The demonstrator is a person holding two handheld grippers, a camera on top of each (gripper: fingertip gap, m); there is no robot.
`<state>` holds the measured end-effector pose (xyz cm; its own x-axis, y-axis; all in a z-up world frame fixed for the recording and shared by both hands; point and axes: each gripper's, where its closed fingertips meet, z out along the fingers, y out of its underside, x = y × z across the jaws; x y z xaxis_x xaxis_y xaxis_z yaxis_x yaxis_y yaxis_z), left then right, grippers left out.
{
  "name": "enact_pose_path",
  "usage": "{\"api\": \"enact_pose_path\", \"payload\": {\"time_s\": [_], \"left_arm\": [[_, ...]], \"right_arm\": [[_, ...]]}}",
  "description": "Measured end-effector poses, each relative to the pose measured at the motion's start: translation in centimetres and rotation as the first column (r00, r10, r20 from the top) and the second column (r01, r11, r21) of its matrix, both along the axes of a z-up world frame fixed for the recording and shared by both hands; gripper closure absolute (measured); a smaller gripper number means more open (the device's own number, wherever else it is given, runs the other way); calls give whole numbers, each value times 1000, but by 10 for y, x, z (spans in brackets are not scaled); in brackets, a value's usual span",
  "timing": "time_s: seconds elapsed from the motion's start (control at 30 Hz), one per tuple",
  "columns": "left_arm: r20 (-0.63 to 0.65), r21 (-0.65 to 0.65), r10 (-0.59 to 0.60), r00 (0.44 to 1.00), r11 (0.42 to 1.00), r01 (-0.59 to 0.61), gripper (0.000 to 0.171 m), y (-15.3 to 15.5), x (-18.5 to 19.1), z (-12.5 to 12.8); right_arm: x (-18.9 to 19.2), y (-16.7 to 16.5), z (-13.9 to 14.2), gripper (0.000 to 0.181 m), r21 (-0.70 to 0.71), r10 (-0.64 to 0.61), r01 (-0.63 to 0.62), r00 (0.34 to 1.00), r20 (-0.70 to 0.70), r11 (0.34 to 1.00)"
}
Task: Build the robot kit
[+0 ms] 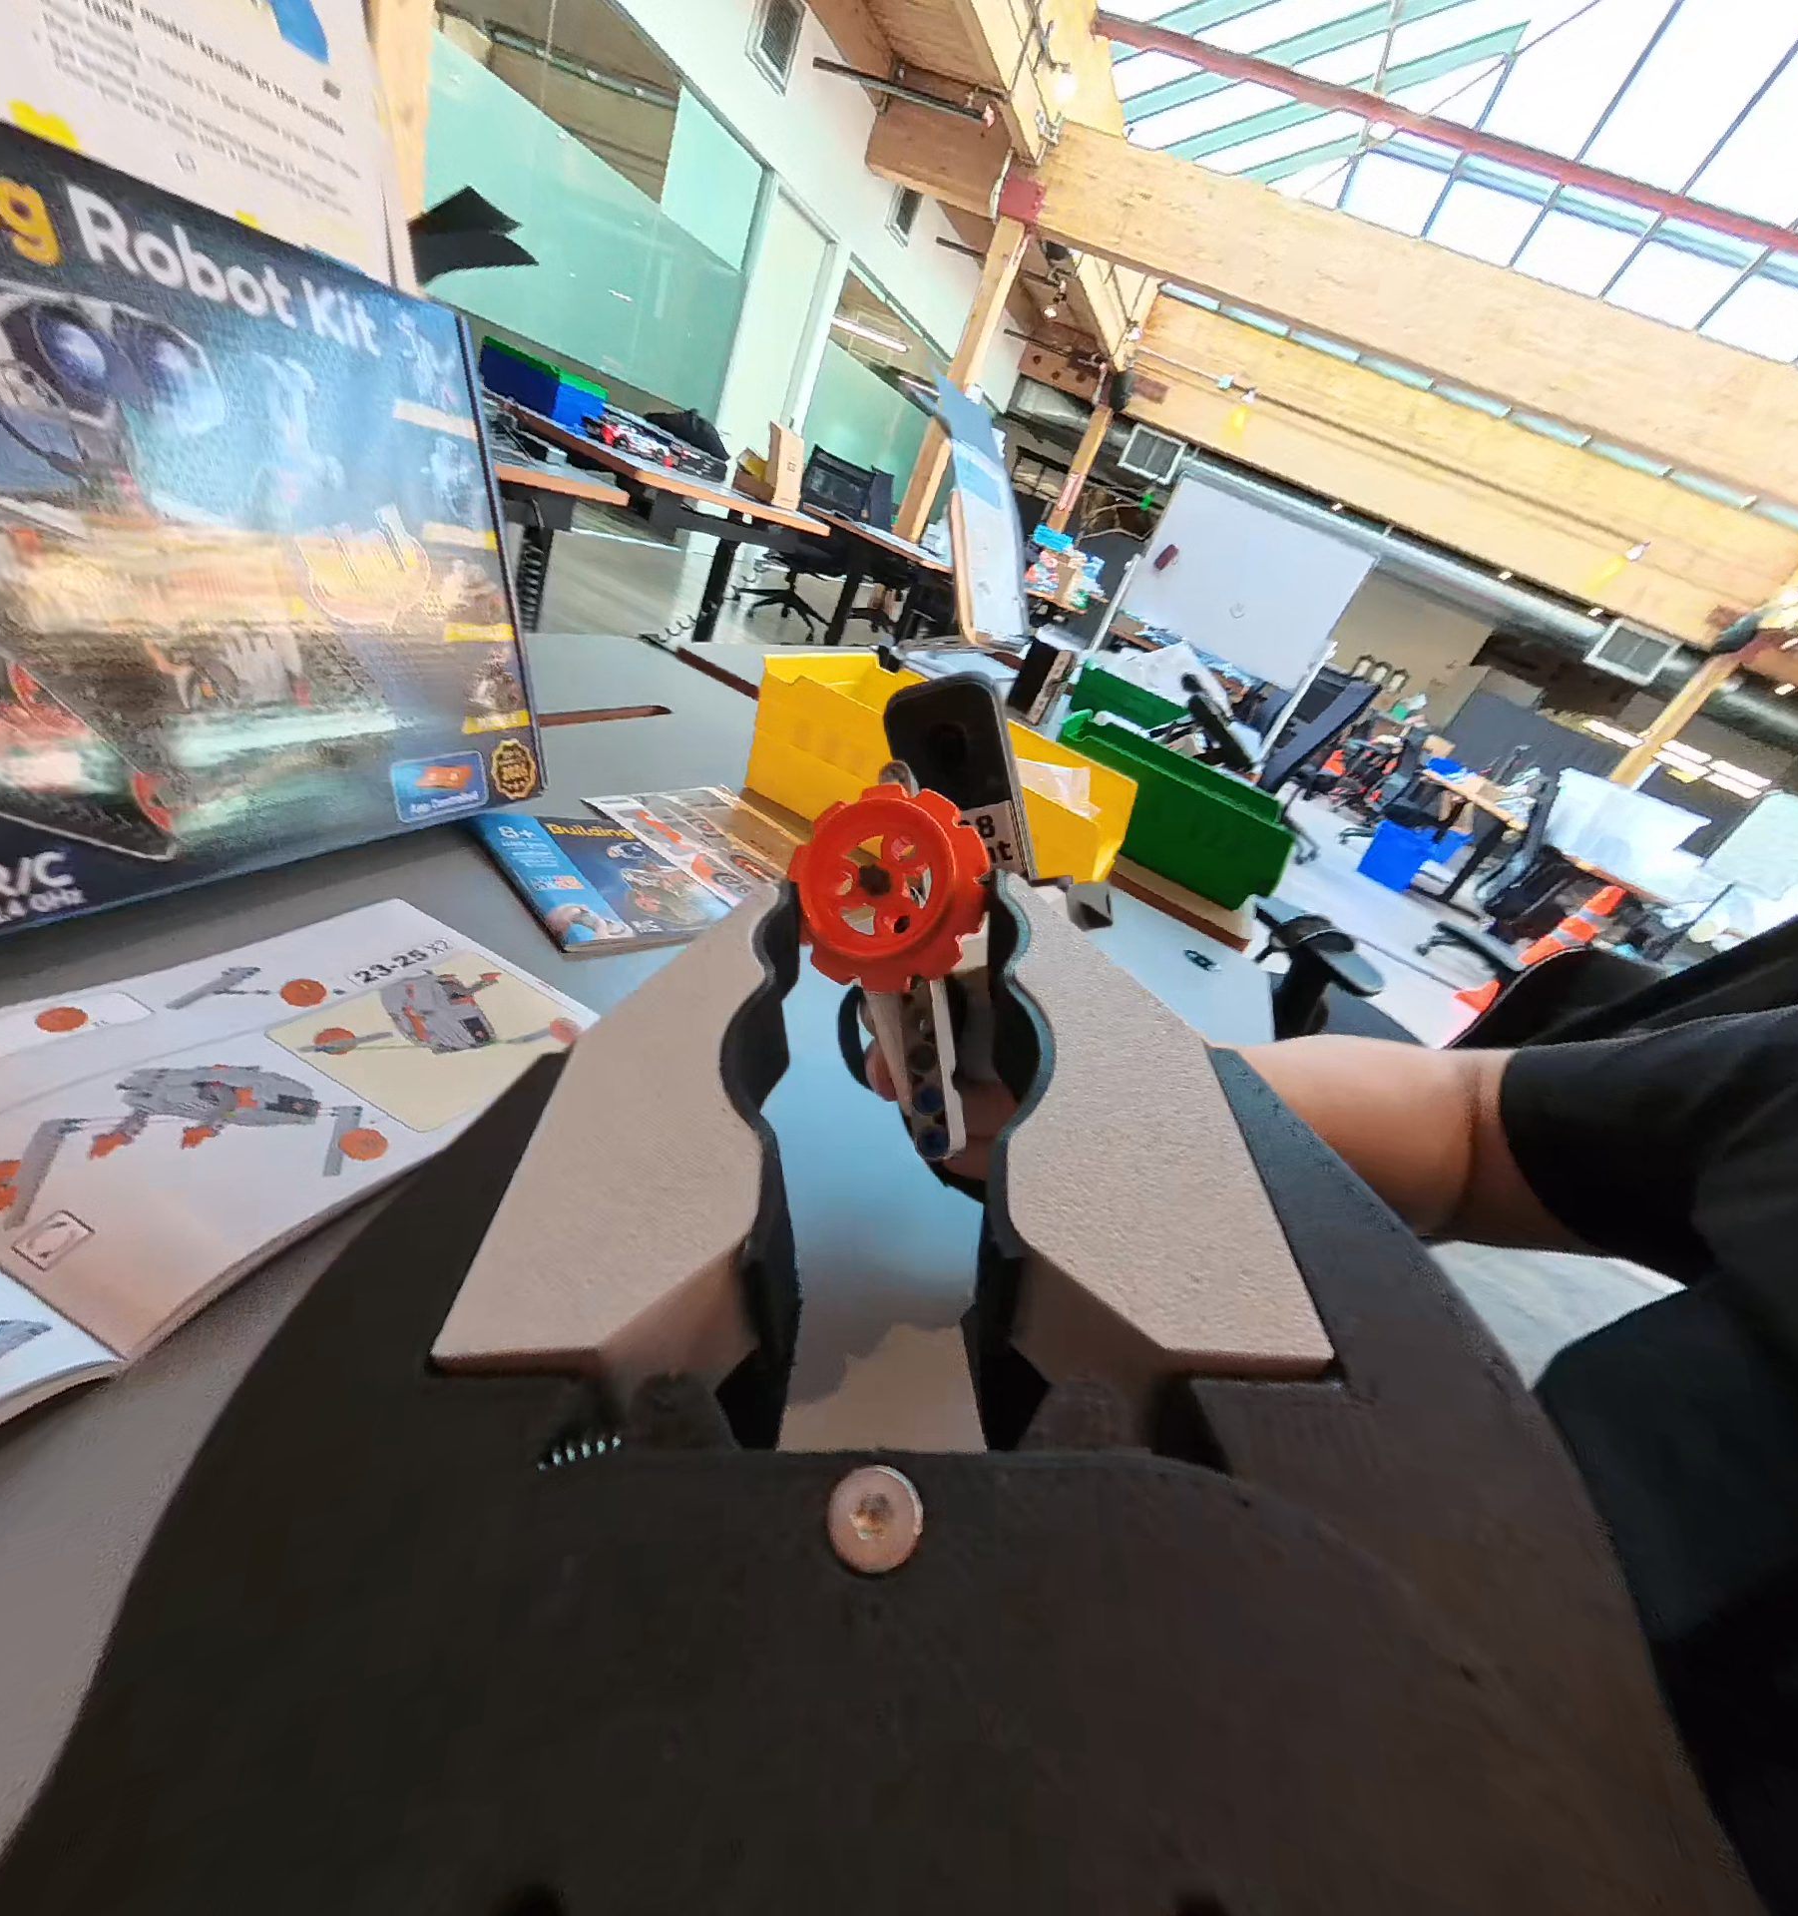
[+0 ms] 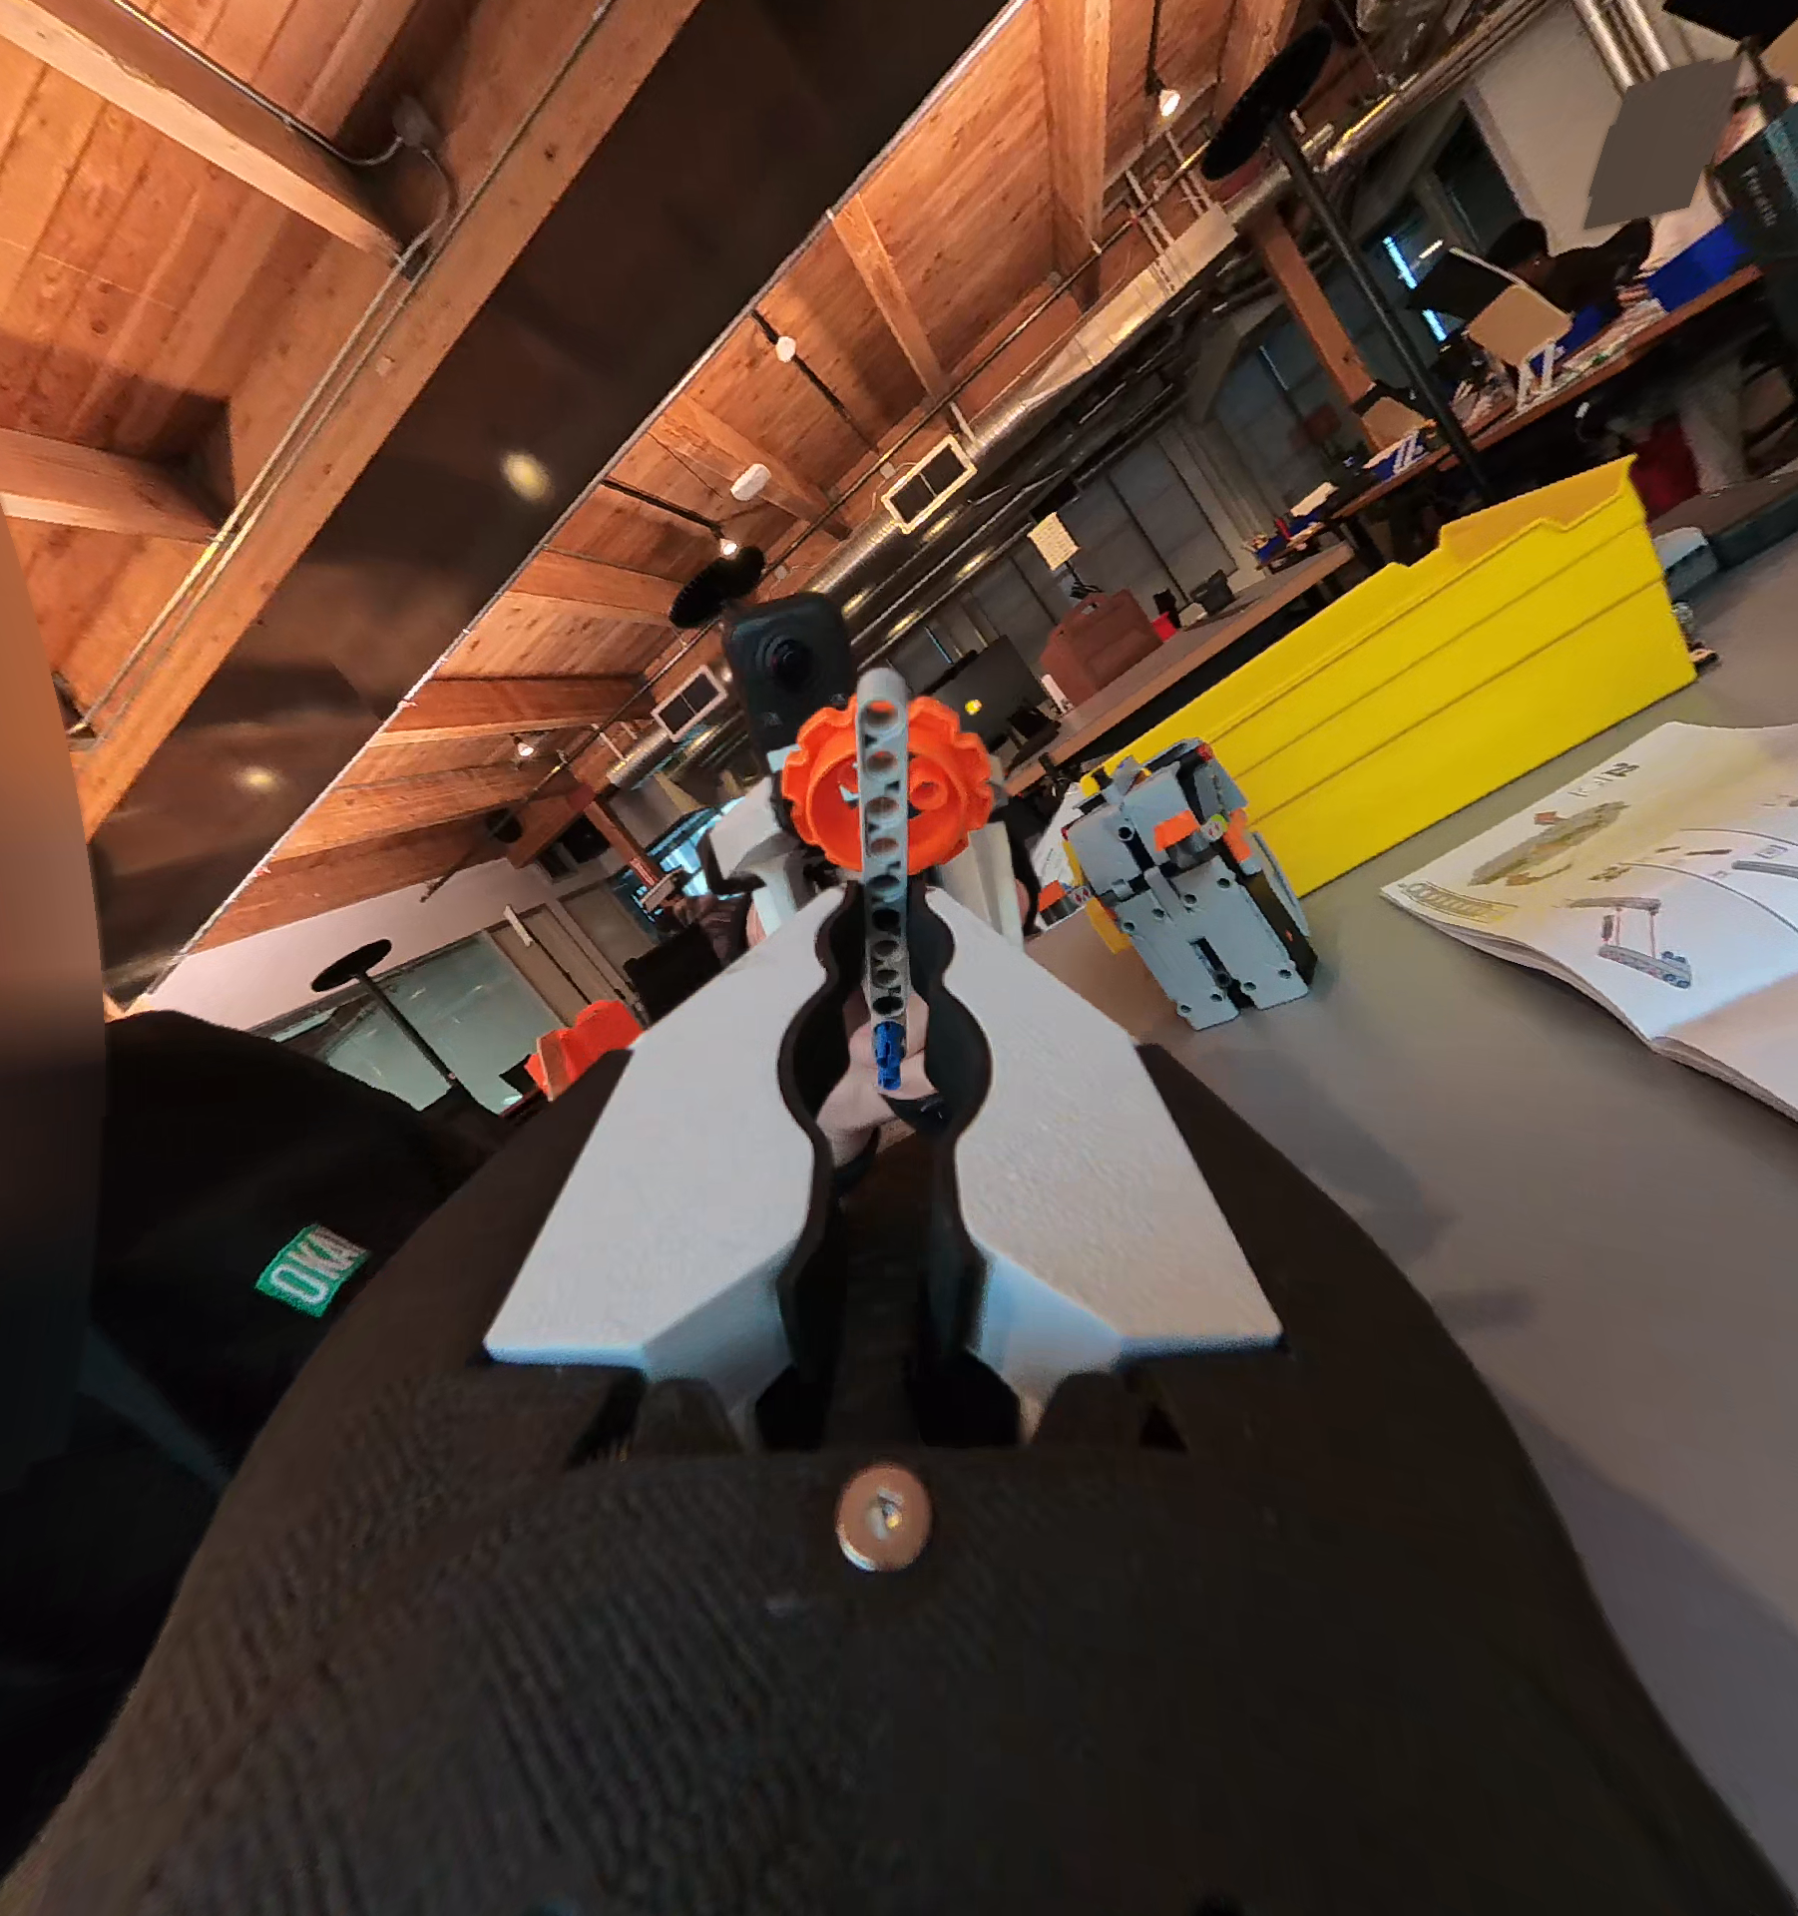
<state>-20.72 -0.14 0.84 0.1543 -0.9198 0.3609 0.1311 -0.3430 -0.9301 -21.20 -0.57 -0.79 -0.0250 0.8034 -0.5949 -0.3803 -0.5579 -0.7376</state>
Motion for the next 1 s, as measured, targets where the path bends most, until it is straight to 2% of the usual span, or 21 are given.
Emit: {"api": "enact_pose_path", "payload": {"time_s": [0.1, 0.2, 0.23, 0.3, 0.4, 0.5, 0.53, 0.57, 0.63, 0.7, 0.8, 0.83, 0.87, 0.93, 1.0], "left_arm": [[34, -55, -25, 999, 998, 27, 138, 6, -5, 0], [76, -81, -6, 997, 997, 12, 137, 12, -9, 3], [92, -95, 11, 996, 996, -3, 127, 14, -12, 4], [97, -135, 45, 994, 990, -31, 118, 16, -18, -2], [53, -207, 30, 998, 978, -19, 120, 10, -16, -21], [16, -223, -8, 1000, 975, 11, 136, 2, -3, -34], [12, -208, -33, 999, 978, 34, 161, -2, 0, -34], [10, -199, -56, 998, 978, 57, 166, -5, 2, -31], [-27, -184, -87, 996, 980, 81, 166, -7, 3, -28], [-123, -150, -111, 986, 984, 92, 167, -11, 2, -31], [-317, -99, -113, 942, 991, 86, 167, -13, -9, -39], [-362, -105, -130, 923, 990, 98, 167, -16, -14, -41], [-397, -129, -160, 904, 985, 118, 166, -20, -17, -42], [-443, -184, -220, 869, 971, 152, 166, -27, -23, -46], [-473, -233, -260, 842, 958, 165, 166, -30, -26, -50]], "right_arm": [[-6, 5, 0, 176, -31, -48, 48, 999, -9, 998], [-9, 9, 2, 176, -122, -61, 50, 994, -89, 991], [-8, 10, 3, 176, -148, -67, 49, 991, -119, 988], [-7, 13, -2, 176, -180, -74, 50, 989, -131, 982], [-3, 16, -1, 176, -171, -97, 69, 982, -161, 983], [-8, 14, 1, 176, -111, -102, 85, 983, -153, 990], [-11, 12, 0, 176, -91, -101, 88, 985, -143, 992], [-12, 12, 0, 176, -78, -116, 106, 983, -144, 991], [-10, 10, 4, 176, -47, -97, 91, 985, -145, 995], [-9, 6, 2, 175, 19, -63, 65, 995, -71, 998], [5, 8, -1, 145, 207, -132, 108, 986, 107, 972], [13, 9, 1, 142, 321, -198, 137, 966, 164, 937], [19, 8, 7, 132, 473, -289, 164, 935, 205, 866], [23, 8, 13, 111, 759, -527, 157, 805, 272, 632], [12, 0, 11, 103, 905, -661, 35, 696, 283, 424]]}}
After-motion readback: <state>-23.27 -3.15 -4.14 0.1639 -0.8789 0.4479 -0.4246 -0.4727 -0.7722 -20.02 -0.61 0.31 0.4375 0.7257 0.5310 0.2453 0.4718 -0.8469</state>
